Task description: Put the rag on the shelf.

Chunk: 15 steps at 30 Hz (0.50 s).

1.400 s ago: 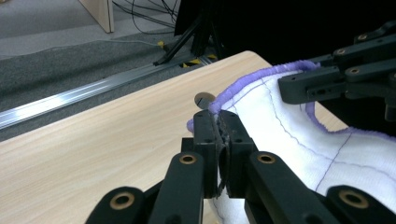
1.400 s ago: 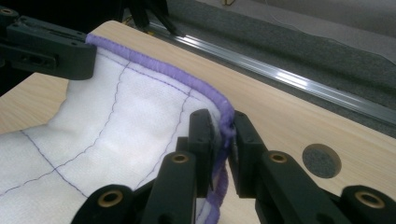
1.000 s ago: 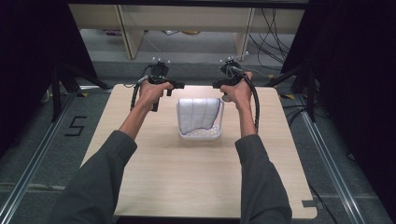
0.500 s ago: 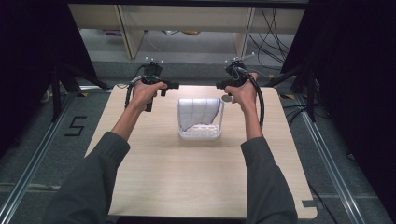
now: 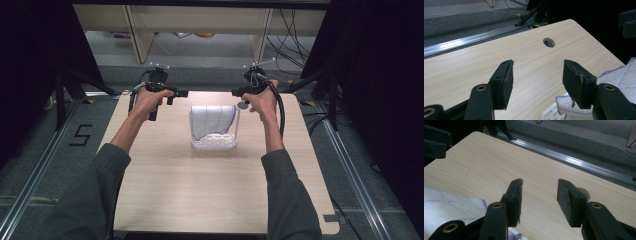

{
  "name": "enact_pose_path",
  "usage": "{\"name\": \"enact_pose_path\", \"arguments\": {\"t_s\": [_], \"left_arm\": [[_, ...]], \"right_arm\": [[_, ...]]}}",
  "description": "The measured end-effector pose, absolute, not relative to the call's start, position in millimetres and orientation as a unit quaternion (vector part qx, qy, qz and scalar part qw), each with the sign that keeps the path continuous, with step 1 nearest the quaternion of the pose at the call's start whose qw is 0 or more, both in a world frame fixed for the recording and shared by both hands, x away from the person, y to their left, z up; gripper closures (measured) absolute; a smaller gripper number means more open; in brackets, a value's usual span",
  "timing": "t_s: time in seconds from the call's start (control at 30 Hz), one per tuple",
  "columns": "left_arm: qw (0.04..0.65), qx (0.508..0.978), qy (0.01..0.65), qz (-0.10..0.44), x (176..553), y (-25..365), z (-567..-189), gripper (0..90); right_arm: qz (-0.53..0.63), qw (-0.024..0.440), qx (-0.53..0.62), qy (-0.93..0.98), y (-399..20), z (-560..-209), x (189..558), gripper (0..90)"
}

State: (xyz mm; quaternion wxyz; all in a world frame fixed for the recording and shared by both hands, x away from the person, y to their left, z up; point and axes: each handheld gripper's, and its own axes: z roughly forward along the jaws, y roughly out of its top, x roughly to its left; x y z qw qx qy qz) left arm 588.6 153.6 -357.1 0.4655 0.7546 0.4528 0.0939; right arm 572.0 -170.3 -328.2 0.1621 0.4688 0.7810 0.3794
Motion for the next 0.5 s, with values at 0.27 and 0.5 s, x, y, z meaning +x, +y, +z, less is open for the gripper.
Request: {"name": "enact_pose_path", "arguments": {"t_s": [0.27, 0.5], "left_arm": [[0.477, 0.749, 0.451, 0.091, 580.9, 161.2, -355.1, 34.4], [0.477, 0.75, 0.449, 0.089, 574.6, 166.8, -356.4, 32.8]], "right_arm": [[0.396, 0.164, 0.464, 0.776, -172.8, -324.2, 564.0, 48.9], [0.4, 0.16, 0.468, 0.772, -183.7, -327.3, 557.9, 47.4]]}}
